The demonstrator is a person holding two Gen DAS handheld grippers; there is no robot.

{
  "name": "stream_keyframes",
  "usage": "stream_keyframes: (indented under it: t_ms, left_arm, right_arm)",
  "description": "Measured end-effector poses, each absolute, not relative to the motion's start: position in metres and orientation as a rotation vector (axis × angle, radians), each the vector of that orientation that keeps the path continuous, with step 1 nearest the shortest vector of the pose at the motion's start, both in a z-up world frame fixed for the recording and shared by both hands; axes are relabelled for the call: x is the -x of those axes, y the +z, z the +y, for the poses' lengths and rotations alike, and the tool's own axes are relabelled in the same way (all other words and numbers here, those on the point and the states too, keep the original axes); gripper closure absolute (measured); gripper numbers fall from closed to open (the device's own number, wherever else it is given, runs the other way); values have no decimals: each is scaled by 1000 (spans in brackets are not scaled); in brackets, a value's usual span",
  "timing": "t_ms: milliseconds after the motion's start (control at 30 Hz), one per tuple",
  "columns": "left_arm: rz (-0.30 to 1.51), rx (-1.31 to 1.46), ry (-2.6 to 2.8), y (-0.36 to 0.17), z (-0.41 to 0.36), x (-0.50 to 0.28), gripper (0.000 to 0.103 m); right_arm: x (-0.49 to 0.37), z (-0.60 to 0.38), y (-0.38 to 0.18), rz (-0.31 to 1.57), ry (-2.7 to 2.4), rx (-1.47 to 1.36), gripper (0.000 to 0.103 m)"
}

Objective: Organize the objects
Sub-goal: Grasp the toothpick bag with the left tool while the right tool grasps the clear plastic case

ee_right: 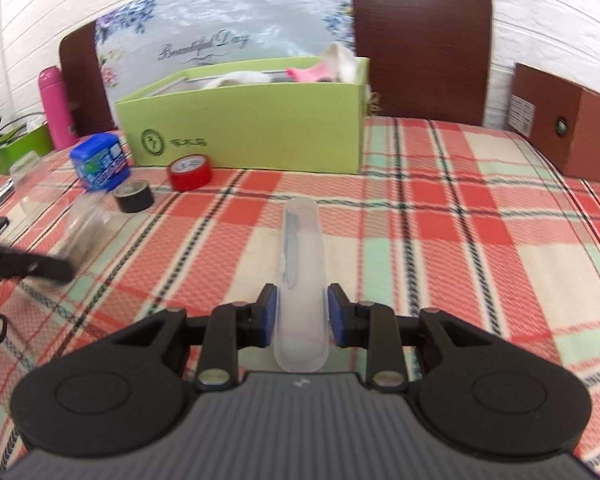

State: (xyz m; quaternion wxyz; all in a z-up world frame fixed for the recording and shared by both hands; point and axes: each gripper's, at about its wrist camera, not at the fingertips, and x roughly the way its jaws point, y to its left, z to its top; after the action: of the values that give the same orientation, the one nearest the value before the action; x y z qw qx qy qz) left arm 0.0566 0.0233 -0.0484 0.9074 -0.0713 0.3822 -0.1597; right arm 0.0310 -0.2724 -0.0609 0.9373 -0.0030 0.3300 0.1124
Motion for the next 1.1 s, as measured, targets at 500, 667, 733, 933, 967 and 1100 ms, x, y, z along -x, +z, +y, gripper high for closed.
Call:
stream_keyframes:
  t_ms: [500,667,733,933,967,1100]
  left_arm:
    - [771,164,-164,-49,-8,-104,26]
    - [758,22,-265,-49,-24,-105,61]
    - [765,43,-321,-47,-21,-104,70]
    - [776,93,-326,-48,-11,-91,60]
    - [775,96,-321,-48,-10,-90,55]
    - [775,85,-308,-48,-10,-89,44]
  right_arm:
    - [-28,-270,-61,666,197,-30,30]
    - [-26,-261,-65,659,170,-11,23]
    - [-25,-255,-66,659,169,5,20]
    - [-30,-249,-66,662,193,21,20]
    - [-33,-249,-66,662,191,20,20]
    - [-47,-254,-66,662,184,26,27]
